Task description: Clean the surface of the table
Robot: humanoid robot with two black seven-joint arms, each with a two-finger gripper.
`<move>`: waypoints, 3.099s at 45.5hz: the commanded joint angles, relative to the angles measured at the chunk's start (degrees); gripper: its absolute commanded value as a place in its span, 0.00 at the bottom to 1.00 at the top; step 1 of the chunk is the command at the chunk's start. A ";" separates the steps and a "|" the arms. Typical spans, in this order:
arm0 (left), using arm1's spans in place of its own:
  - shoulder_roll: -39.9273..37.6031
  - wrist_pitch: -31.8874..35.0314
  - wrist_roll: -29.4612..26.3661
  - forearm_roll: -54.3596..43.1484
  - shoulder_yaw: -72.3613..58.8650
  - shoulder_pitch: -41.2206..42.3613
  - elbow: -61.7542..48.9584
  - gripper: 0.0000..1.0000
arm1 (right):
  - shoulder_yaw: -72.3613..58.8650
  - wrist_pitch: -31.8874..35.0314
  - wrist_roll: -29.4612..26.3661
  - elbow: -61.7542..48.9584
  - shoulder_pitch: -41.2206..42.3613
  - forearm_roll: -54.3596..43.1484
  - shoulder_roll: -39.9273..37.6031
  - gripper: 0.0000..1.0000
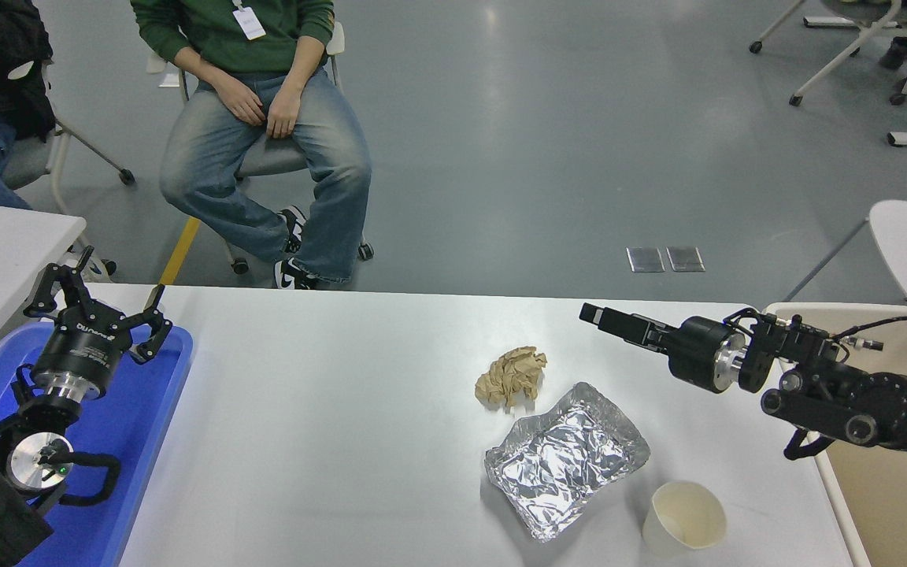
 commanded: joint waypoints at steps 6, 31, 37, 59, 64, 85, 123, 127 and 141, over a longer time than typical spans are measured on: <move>-0.01 0.00 0.00 0.01 -0.01 0.00 0.00 1.00 | -0.58 0.36 0.06 15.01 1.01 -8.97 -18.75 1.00; -0.01 0.00 0.00 0.01 -0.01 0.00 0.00 1.00 | -5.33 1.94 -6.25 24.94 -2.24 -19.88 -36.25 1.00; -0.01 0.00 0.00 0.01 -0.01 0.00 0.00 1.00 | -5.15 4.75 -15.39 30.57 -2.51 -16.90 -40.11 1.00; -0.01 0.00 0.00 0.01 -0.01 0.00 0.00 1.00 | -5.24 12.31 -24.37 39.08 -3.74 1.11 -41.88 1.00; -0.01 0.00 0.00 0.01 -0.01 0.00 0.00 1.00 | -5.24 12.92 -24.54 39.08 -3.82 6.57 -39.24 1.00; -0.01 0.00 0.00 0.01 -0.01 0.00 0.00 1.00 | -5.15 11.96 -28.15 39.08 -5.32 13.61 -30.01 1.00; -0.01 0.00 0.00 0.01 -0.01 0.00 0.00 1.00 | -4.71 8.44 -28.59 34.36 -7.60 12.99 -20.87 1.00; -0.01 0.00 0.00 0.01 -0.01 0.00 0.00 1.00 | -4.71 8.27 -28.59 33.83 -8.04 12.73 -20.52 1.00; -0.01 0.00 0.00 0.01 -0.01 0.00 0.00 1.00 | -4.62 6.77 -28.06 31.45 -8.92 8.60 -18.50 0.99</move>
